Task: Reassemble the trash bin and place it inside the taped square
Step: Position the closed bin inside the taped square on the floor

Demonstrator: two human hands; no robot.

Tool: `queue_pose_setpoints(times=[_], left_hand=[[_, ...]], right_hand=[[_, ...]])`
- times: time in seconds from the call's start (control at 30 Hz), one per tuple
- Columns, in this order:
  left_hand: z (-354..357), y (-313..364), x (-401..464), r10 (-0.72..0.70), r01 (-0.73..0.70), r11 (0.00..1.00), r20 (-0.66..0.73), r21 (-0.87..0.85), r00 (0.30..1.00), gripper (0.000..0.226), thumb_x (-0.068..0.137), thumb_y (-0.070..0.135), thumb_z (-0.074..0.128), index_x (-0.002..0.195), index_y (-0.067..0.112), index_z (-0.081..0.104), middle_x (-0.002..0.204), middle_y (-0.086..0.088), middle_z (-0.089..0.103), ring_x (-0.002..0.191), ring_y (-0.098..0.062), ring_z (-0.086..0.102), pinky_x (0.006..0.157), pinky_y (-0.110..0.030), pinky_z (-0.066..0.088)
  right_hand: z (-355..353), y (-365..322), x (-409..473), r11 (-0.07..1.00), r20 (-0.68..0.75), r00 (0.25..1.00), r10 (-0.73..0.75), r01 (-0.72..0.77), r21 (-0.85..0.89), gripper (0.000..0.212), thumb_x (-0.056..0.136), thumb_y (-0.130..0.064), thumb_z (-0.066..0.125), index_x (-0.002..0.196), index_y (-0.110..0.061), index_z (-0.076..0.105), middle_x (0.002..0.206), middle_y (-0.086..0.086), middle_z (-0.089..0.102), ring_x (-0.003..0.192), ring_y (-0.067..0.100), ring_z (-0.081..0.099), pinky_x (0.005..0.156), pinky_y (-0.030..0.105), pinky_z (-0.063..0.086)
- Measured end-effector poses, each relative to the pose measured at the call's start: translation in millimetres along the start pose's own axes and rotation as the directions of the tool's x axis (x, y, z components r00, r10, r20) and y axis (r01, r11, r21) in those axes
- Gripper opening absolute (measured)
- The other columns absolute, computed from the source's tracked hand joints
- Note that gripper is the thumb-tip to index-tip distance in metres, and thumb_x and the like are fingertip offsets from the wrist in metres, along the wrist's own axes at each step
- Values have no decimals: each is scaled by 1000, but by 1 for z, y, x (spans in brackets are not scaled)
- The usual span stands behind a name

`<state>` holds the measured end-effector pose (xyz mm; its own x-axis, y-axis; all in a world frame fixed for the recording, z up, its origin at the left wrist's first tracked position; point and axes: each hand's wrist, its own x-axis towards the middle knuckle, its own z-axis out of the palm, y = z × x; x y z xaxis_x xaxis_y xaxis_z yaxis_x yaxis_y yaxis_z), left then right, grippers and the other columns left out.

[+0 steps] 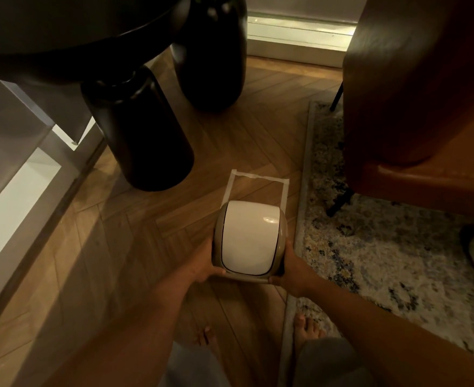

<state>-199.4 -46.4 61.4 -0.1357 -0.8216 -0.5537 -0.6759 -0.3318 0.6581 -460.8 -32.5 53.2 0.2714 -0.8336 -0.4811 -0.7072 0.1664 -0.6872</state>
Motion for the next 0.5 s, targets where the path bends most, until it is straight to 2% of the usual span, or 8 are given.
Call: queue_pose_setpoints(times=[0.17, 0.3, 0.43, 0.5], left_hand=[[-4, 6, 20, 13, -13, 1000, -36, -13, 999, 108, 67, 11, 87, 153, 16, 23, 155, -8, 36, 145, -26, 32, 117, -39, 28], [-10, 16, 37, 64, -67, 997, -72, -42, 995, 109, 67, 9, 87, 154, 17, 21, 155, -6, 37, 144, -24, 33, 114, -33, 28], [-16, 25, 49, 94, -100, 993, -109, -56, 990, 112, 69, 11, 86, 156, 19, 16, 157, -4, 33, 146, -23, 30, 116, -35, 27], [-16, 27, 54, 103, -112, 991, -117, -75, 988, 112, 70, 9, 85, 156, 19, 15, 158, -2, 32, 146, -21, 28, 113, -28, 25]], right_hand=[[-8, 4, 17, 1000, -31, 999, 7, -7, -14, 124, 73, -24, 85, 154, -24, -9, 146, 4, 47, 127, 24, 53, 92, 26, 40], [-20, 4, 32, 1000, -87, 996, -7, 5, -18, 126, 74, -23, 83, 155, -28, -14, 146, 5, 50, 126, 28, 56, 96, 35, 47], [-32, 3, 46, 999, -132, 991, -30, 32, 10, 126, 76, -19, 83, 156, -28, -13, 147, 5, 49, 129, 29, 53, 94, 30, 44], [-37, 4, 51, 999, -144, 989, -43, 46, 14, 124, 76, -18, 83, 155, -30, -11, 147, 5, 49, 128, 29, 54, 93, 31, 46]])
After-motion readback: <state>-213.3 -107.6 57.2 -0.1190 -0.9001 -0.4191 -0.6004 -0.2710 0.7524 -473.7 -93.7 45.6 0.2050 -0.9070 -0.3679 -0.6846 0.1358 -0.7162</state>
